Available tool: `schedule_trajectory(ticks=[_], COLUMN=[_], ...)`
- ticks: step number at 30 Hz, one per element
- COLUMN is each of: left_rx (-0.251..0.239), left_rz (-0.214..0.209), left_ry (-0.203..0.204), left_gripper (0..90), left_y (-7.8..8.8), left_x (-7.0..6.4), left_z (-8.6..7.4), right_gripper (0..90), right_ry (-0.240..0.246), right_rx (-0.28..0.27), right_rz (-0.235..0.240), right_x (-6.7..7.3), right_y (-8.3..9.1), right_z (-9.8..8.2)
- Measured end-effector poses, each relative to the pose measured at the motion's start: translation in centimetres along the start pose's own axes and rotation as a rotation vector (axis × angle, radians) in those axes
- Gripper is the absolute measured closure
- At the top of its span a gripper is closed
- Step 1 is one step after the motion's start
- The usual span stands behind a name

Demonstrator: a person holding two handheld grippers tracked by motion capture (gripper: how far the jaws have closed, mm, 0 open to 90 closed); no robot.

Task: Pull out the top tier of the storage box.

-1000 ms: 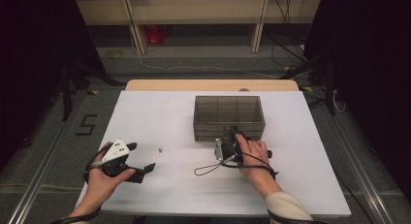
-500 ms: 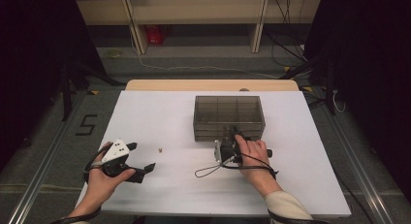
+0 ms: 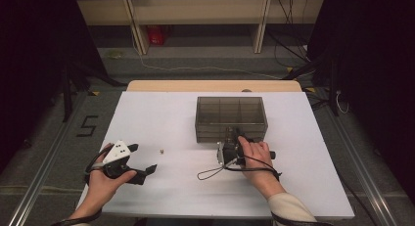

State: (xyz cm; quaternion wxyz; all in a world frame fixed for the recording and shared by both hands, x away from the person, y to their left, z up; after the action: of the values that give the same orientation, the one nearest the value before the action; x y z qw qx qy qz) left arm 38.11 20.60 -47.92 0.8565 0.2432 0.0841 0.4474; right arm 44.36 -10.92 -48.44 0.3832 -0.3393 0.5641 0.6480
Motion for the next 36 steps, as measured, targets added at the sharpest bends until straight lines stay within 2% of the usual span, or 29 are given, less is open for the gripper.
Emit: schedule_trajectory(ticks=[25,36], left_rx=[0.0,0.0], left_rz=[0.0,0.001], left_ry=[-0.005,-0.007], left_gripper=[0.0,0.0], left_y=[0.0,0.1], left_x=[0.0,0.0], left_z=[0.0,0.0], right_gripper=[79.8,79.8], right_ry=[0.029,0.024], right_rx=[-0.001,0.0], right_rz=[-0.015,-0.011], right_x=[0.5,0.7], right_y=[0.8,1.1], right_z=[0.0,0.0])
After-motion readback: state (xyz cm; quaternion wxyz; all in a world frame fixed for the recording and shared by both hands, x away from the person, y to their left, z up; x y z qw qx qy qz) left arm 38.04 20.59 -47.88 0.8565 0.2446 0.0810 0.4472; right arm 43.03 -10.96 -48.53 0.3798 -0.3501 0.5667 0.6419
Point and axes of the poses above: each handheld gripper's, and its own axes: y roughly backward along the jaws, z roughly out of its top, x roughly to its left, the point moved 6 cm from there along -y, roughly forward along the jaws, and after that the axes turned 9 degrees about z, right-handed, at the moved point
